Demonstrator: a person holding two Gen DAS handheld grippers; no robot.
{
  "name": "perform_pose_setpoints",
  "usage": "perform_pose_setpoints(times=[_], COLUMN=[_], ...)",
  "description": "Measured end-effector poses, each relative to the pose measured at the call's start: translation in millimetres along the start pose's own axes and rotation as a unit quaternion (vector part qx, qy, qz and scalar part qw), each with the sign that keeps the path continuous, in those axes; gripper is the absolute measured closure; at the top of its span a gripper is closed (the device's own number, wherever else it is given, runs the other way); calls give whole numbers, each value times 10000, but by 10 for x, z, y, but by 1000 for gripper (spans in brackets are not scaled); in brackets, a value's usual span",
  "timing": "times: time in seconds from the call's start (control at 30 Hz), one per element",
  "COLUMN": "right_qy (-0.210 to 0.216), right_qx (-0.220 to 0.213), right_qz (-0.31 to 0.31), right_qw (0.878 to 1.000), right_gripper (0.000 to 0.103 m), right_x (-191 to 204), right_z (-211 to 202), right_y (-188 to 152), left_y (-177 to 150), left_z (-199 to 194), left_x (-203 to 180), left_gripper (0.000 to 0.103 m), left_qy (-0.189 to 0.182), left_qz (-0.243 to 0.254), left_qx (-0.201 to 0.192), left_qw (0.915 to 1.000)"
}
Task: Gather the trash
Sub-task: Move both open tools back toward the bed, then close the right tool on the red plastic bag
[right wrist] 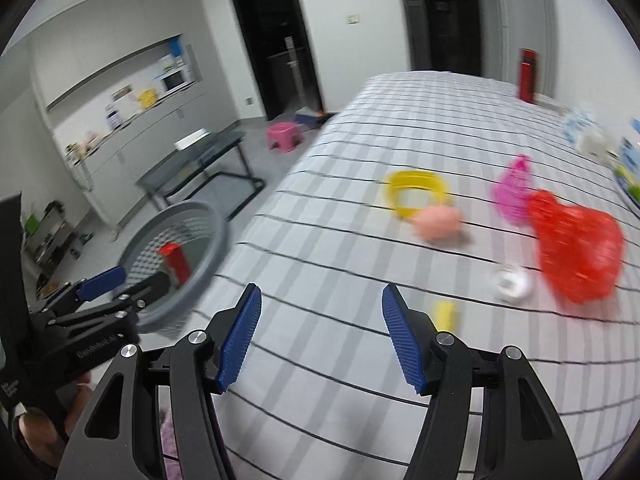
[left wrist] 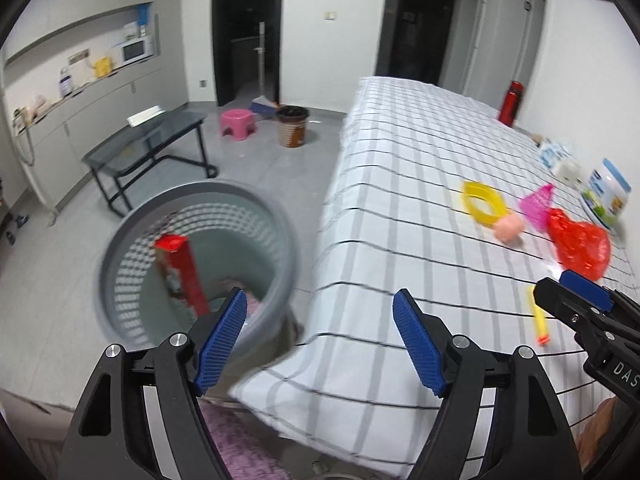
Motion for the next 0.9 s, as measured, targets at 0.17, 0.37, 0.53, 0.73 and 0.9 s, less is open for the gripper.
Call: perform_pose_setpoints(times=[0.17, 0.37, 0.53, 0.73, 0.9], right_qy=[-382, -716, -1006, -1170, -1175], right_qx=[-85, -182, -321, -398, -454], right_qz=[392, 795, 931, 946, 820], right_qw=[9985, 9941, 9900, 9878, 9886], right_gripper=[41, 41, 41, 36, 29], right_x=[-570, -1154, -1538, -1863, -1955], right_z=[-150, -320, -471, -455, -380], right_y=[-33, -89, -47, 101, 269], left_y=[61, 80, 94, 118, 120], left_z=[66, 170, 250, 341, 407], left_x=[-437, -963, -1309, -1586, -1665], left_gripper=[27, 26, 26, 26, 26], left_qy=[-212, -412, -520, -542, -480], left_qz=[258, 570, 745, 779, 774], left_qx=[-1, 78, 156, 201, 271], left_qw=[9994, 9975, 9957, 9953, 9955])
Point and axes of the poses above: each gripper's, at about its wrist camera, not at the fingertips, and z roughly the way its jaws point, x to its left, y to its top, the point moved 6 cm from there along z, roughly the way its jaws point, and after that the axes turned 4 degrees about z, right-handed, at the moved point
